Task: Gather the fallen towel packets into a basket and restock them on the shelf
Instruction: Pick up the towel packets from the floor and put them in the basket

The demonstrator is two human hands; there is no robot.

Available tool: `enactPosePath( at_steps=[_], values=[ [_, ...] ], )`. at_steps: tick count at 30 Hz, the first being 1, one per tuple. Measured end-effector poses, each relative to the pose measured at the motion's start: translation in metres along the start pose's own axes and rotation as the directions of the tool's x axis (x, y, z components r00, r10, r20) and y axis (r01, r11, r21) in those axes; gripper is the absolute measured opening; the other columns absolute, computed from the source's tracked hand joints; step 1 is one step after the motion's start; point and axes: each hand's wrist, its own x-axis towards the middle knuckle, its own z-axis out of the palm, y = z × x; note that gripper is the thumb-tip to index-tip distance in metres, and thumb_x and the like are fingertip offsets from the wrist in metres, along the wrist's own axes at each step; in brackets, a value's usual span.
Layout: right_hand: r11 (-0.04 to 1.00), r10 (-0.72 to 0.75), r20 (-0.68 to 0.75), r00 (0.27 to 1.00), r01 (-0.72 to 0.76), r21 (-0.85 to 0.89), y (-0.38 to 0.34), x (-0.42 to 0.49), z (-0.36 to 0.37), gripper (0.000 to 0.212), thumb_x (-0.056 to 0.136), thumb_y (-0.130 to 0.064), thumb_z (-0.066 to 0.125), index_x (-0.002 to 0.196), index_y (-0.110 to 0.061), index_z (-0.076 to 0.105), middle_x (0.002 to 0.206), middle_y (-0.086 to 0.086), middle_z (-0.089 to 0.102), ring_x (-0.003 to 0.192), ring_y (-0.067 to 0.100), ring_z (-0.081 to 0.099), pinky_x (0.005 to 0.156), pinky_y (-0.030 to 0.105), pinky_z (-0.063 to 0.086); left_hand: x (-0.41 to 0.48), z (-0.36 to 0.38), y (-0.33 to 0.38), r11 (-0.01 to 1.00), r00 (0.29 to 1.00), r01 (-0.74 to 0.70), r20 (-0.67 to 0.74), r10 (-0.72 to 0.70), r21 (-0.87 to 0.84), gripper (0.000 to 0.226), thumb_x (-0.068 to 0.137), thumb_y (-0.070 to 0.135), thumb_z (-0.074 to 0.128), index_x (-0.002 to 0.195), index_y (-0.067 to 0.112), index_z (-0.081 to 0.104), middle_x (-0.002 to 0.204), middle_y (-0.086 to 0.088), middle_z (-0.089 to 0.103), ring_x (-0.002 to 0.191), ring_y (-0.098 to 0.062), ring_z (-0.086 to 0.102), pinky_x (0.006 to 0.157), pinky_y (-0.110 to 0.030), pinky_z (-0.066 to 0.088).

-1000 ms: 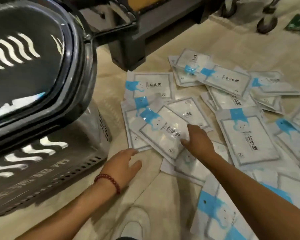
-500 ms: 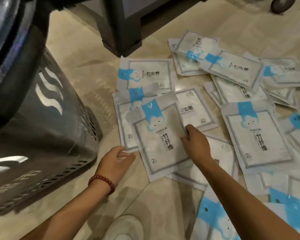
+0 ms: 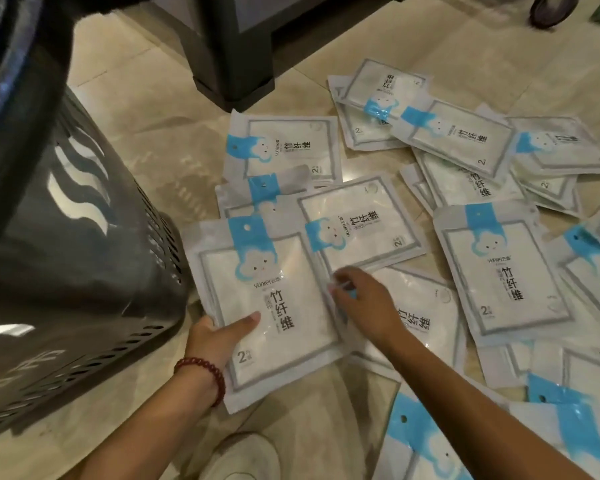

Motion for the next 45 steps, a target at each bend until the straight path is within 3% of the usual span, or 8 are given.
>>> enactPosePath(
  at_steps=[2,7,12,18,24,32,40,45],
  values=[
    [0.985,-0.04,-0.088,0.995,0.025,-0.17,0.012,0.021,-0.008,0.037,0.089,-0.006,0.051,0.127,-0.006,0.051,0.126,0.013,0.055,0.115,0.028,0.051,0.089,0.026,0.037,0.008,-0.008,0.007,0.997,0.998,-0.054,-0.034,0.056,0.052,0.024,0.071,0.007,0.078,0.083,0.019,0.062,0.063,0.007,0.069,0.06,-0.011,0.067,0.047,-0.023,0.051],
    [0.713,0.064,0.173,0.983,0.076,-0.697,0.03,0.047,-0.01,0.069,0.093,-0.015,0.046,0.15,-0.014,0.009,0.158,0.013,0.004,0.145,0.033,0.007,0.115,0.043,0.022,0.016,-0.024,0.002,0.992,0.996,-0.061,-0.055,0.068,0.108,0.024,0.071,0.006,0.078,0.086,0.019,0.064,0.081,-0.002,0.071,0.075,-0.021,0.069,0.069,-0.034,0.055],
    [0.553,0.02,0.08,0.997,0.056,-0.831,0.013,0.025,0.012,0.047,0.094,-0.01,0.042,0.139,-0.006,0.031,0.128,0.019,0.046,0.112,0.033,0.048,0.084,0.035,0.04,0.016,-0.027,0.001,0.992,0.996,-0.058,-0.063,0.066,0.114,0.022,0.073,0.008,0.077,0.084,0.021,0.063,0.082,-0.001,0.07,0.077,-0.022,0.068,0.072,-0.034,0.054],
    [0.795,0.062,0.235,0.97,0.095,-0.599,0.004,0.018,-0.01,0.042,0.084,-0.058,0.053,0.102,-0.021,0.059,0.098,-0.001,0.06,0.092,0.019,0.057,0.069,0.029,0.043,0.013,-0.024,0.002,0.99,0.995,-0.079,-0.052,0.086,0.116,0.023,0.073,0.007,0.077,0.082,0.021,0.061,0.08,0.0,0.069,0.075,-0.019,0.067,0.071,-0.032,0.053],
    [0.761,0.215,-0.026,0.976,-0.184,-0.622,0.041,0.029,-0.033,0.098,0.072,-0.052,0.073,0.143,-0.008,0.021,0.141,0.009,0.036,0.132,0.027,0.032,0.104,0.045,0.034,0.011,-0.021,0.0,0.99,0.994,-0.088,-0.048,0.094,0.107,0.025,0.072,0.007,0.078,0.083,0.021,0.06,0.08,0.0,0.068,0.073,-0.017,0.065,0.07,-0.03,0.052],
    [0.691,0.201,-0.076,0.977,-0.196,-0.696,0.051,0.024,-0.028,0.095,0.056,-0.071,0.073,0.124,-0.014,0.04,0.123,0.008,0.041,0.115,0.025,0.041,0.089,0.036,0.04,0.002,-0.028,-0.002,0.984,0.993,-0.115,-0.015,0.118,0.138,0.023,0.074,0.007,0.076,0.084,0.022,0.061,0.078,0.003,0.069,0.071,-0.014,0.066,0.057,-0.025,0.05],
    [0.762,0.109,-0.225,0.968,-0.227,-0.606,0.053,0.003,-0.02,0.078,0.064,-0.051,0.08,0.116,-0.008,0.039,0.105,0.008,0.055,0.098,0.027,0.052,0.079,0.037,0.039,-0.007,-0.032,-0.008,0.985,0.992,-0.127,0.004,0.127,0.116,0.024,0.073,0.007,0.077,0.084,0.023,0.064,0.067,0.01,0.07,0.065,-0.008,0.067,0.05,-0.022,0.05],
    [0.949,0.171,-0.292,0.941,-0.237,-0.209,0.053,-0.014,-0.028,0.039,0.086,-0.03,0.066,0.111,-0.006,0.048,0.098,0.011,0.062,0.086,0.03,0.059,0.068,0.035,0.045,-0.011,-0.035,-0.011,0.99,0.993,-0.114,0.016,0.113,0.082,0.027,0.072,0.007,0.078,0.09,0.021,0.064,0.082,0.002,0.071,0.076,-0.016,0.069,0.061,-0.029,0.054]
  ],
)
